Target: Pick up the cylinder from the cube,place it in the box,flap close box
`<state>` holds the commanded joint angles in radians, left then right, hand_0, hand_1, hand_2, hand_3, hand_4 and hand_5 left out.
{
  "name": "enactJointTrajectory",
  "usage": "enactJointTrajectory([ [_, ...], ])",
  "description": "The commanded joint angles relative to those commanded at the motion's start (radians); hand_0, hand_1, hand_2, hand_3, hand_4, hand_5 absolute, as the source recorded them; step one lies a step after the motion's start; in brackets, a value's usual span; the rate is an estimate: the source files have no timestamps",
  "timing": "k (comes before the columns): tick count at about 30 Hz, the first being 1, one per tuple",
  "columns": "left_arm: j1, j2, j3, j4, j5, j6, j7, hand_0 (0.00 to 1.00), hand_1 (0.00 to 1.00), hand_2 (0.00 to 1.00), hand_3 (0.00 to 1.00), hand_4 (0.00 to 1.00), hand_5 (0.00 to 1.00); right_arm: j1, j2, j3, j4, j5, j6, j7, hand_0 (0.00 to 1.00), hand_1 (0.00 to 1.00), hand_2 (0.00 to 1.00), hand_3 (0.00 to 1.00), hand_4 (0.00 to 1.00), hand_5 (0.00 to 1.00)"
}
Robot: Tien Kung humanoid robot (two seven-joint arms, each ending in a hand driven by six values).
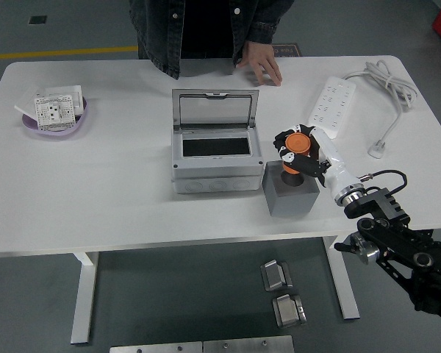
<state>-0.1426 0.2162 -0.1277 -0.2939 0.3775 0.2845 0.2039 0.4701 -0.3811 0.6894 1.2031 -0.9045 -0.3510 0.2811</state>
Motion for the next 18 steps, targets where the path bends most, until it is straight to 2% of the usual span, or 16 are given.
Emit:
enactJointTrajectory([
  [1, 0.001, 0.001, 0.003, 0.001, -0.003, 0.0, 0.0, 0.622, 0.626, 0.594, 0.686, 0.713, 0.268, 0.012, 0.0, -0.008, -0.001, -0.013, -0.006, -0.009, 0.271, 0.25, 0.405, 0.248, 0.002, 0.002],
  [6, 0.004, 0.007, 0.032, 0.005, -0.028, -0.001, 0.001, 0.622, 0.626, 0.594, 0.686, 0.713, 0.268, 0.104, 0.006, -0.084, -0.032, -0.111, -0.047, -0.098, 0.271, 0.25, 0.405, 0.248, 0.002, 0.002],
  [7, 0.005, 0.008, 0.036, 0.006, -0.032, -0.001, 0.001, 0.621, 0.626, 0.594, 0.685, 0.713, 0.27, 0.122, 0.007, -0.097, -0.038, -0.131, -0.051, -0.116, 0.052, 0.142, 0.348, 0.24, 0.002, 0.002],
  [12, 0.007, 0.013, 0.051, 0.008, -0.046, 0.0, 0.001, 0.621, 0.626, 0.594, 0.685, 0.713, 0.27, 0.227, 0.026, -0.188, -0.098, -0.237, -0.056, -0.219, 0.052, 0.142, 0.348, 0.24, 0.002, 0.002],
  [13, 0.007, 0.014, 0.053, 0.008, -0.048, 0.0, 0.001, 0.622, 0.626, 0.594, 0.686, 0.713, 0.269, 0.248, 0.031, -0.208, -0.111, -0.252, -0.055, -0.238, 0.005, 0.091, 0.305, 0.233, 0.006, 0.002],
  [18, 0.008, 0.017, 0.064, 0.009, -0.055, 0.0, 0.001, 0.622, 0.626, 0.594, 0.686, 0.713, 0.269, 0.346, 0.059, -0.3, -0.177, -0.263, -0.052, -0.287, 0.005, 0.091, 0.305, 0.233, 0.006, 0.002],
])
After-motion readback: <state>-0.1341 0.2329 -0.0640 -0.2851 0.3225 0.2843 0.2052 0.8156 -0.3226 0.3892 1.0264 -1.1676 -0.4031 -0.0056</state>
